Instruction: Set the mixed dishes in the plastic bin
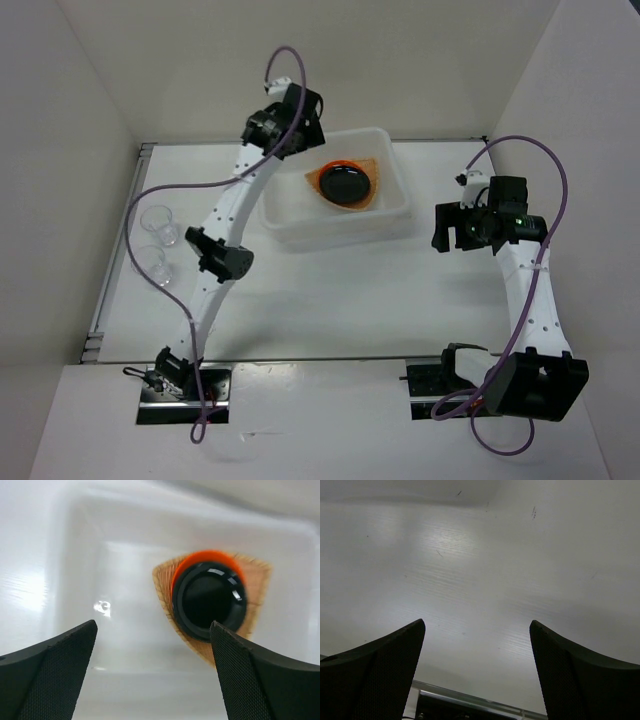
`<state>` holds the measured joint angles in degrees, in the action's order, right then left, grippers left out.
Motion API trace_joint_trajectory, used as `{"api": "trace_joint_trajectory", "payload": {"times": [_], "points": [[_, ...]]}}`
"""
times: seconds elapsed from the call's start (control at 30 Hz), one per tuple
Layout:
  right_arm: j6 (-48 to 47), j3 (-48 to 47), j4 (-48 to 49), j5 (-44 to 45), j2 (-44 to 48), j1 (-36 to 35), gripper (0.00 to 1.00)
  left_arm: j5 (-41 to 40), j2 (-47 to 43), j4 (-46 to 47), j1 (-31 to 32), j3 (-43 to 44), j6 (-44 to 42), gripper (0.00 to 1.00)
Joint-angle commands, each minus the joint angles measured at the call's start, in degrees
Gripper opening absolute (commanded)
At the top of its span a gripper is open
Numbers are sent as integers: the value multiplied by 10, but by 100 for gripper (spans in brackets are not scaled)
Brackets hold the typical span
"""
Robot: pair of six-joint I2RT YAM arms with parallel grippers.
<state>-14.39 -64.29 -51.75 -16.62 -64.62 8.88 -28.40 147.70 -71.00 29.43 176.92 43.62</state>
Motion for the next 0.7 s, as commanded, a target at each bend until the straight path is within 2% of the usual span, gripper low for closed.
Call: {"api": "trace_joint_trajectory", "payload": {"times": [0.0, 0.03, 0.13, 0.17, 0.2, 0.23, 0.27, 0.3, 0.33, 0.37, 0.47, 0.5, 0.67], "points": [[0, 6, 29, -12, 5, 3, 90, -127, -180, -32, -24, -49, -5, 100], [0, 6, 29, -12, 5, 3, 90, -127, -201, -32, -31, -80, 1, 100], [-5, 11, 29, -17, -7, 3, 90, -107, -302, -21, -73, -269, 37, 100], [-5, 11, 29, -24, -7, 3, 90, -97, -335, 11, -88, -342, 30, 100], [-5, 11, 29, -24, -7, 3, 90, -53, -429, 62, -103, -432, 11, 100], [-5, 11, 29, -24, -7, 3, 90, -20, -488, 202, -141, -636, -17, 100], [-5, 11, 29, -24, -7, 3, 90, 20, -593, 261, -168, -727, -49, 100], [-11, 11, 29, -24, -7, 3, 90, 98, -632, 306, -200, -796, -66, 100], [-11, 11, 29, -24, -7, 3, 90, 126, -653, 342, -230, -845, -84, 100], [-11, 11, 29, -24, -7, 3, 90, 141, -662, 336, -275, -880, -119, 100], [-11, 11, 29, -24, -12, 3, 90, 147, -627, 308, -284, -899, -176, 100], [-11, 11, 29, -24, -12, 3, 90, 147, -620, 308, -284, -909, -176, 100], [-11, 11, 29, -29, -12, 3, 90, 172, -567, 328, -368, -946, -182, 100]]}}
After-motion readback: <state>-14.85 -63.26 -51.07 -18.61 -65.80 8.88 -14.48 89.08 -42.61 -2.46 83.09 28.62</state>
